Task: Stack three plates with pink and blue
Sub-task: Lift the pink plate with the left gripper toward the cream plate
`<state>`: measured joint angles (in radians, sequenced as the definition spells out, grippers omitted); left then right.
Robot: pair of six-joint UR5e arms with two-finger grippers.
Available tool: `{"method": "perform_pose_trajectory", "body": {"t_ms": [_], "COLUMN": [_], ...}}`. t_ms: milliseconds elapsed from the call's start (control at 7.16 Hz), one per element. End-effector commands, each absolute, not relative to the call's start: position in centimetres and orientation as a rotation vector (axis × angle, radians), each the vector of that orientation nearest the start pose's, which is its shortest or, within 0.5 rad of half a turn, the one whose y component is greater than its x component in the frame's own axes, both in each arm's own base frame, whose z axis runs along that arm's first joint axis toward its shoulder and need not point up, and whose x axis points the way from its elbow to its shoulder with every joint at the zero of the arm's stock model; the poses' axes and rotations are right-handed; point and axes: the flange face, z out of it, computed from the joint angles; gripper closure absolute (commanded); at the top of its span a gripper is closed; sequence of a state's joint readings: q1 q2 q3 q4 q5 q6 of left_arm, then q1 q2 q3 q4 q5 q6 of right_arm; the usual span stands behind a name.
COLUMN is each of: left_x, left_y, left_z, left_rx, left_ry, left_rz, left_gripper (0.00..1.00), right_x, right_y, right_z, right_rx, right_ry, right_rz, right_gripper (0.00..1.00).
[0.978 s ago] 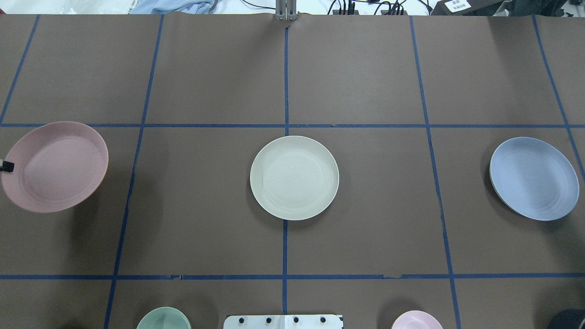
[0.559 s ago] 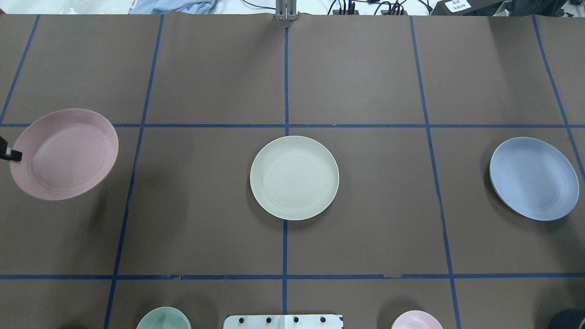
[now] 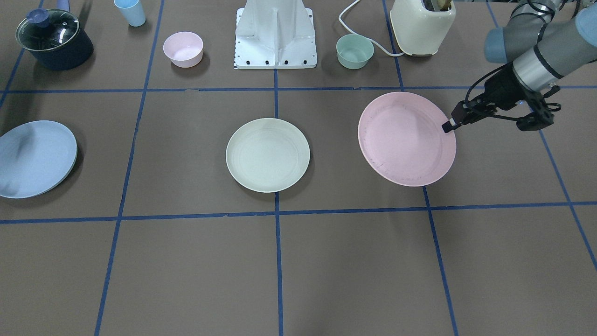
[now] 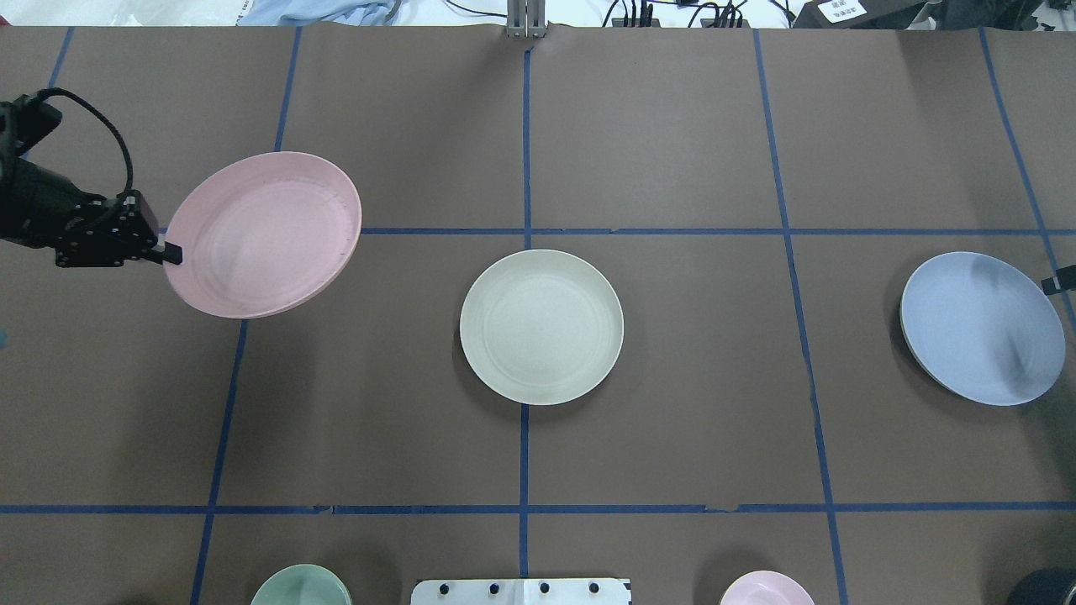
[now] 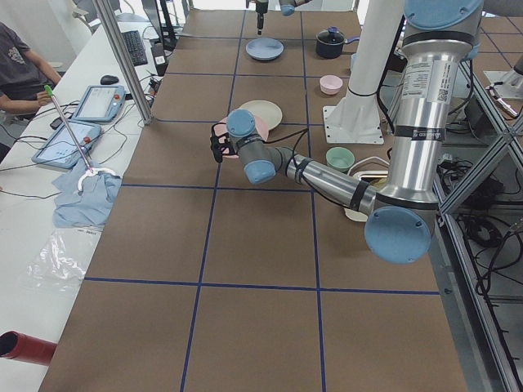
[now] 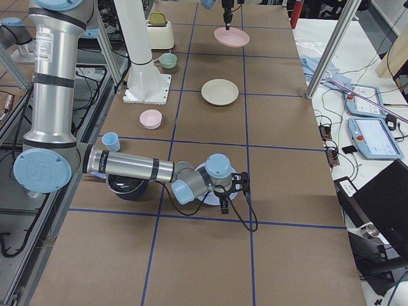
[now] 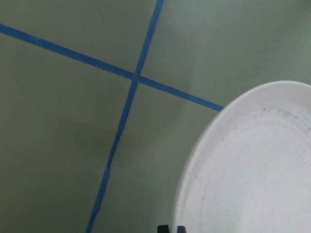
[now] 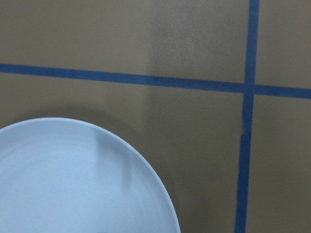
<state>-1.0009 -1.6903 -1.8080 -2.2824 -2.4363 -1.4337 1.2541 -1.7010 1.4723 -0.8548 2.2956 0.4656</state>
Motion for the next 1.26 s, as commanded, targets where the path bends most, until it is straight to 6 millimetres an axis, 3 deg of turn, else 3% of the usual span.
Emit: {"method": "perform_pose_trajectory", "body": {"t_ms": [0,279,559,978,1118], "left_x": [28.0,29.7,29.7,30.8,31.2], "left_y": [-46.7,-46.3,-46.4,-45.8,-45.8], "left_z": [35.5,34.8,34.8,34.9,34.4], "left_rx": [-0.165,-0.161,-0.158,-0.173,-0.171], "left_ry": [1.275,1.276,1.273,1.269,1.273], "left_rz": [-0.313,-0.318,-0.321,-0.305,-0.301], "left_gripper": [1.00,1.00,1.00,1.00,1.00], "right_x": [-8.4,-8.5,-9.0,-9.4,-9.8], "right_y": [-43.8,-43.6,-43.6,-43.4,-43.4], "right_z": [71.9,72.5,72.4,72.2,71.3], "right_rx": [0.109,0.084,0.079,0.072,0.065], "right_ry": [-0.826,-0.829,-0.833,-0.854,-0.900], "right_rz": [-0.043,-0.036,-0.046,-0.061,-0.078], "right_gripper": [0.08,0.35,0.73,1.00,1.00]}}
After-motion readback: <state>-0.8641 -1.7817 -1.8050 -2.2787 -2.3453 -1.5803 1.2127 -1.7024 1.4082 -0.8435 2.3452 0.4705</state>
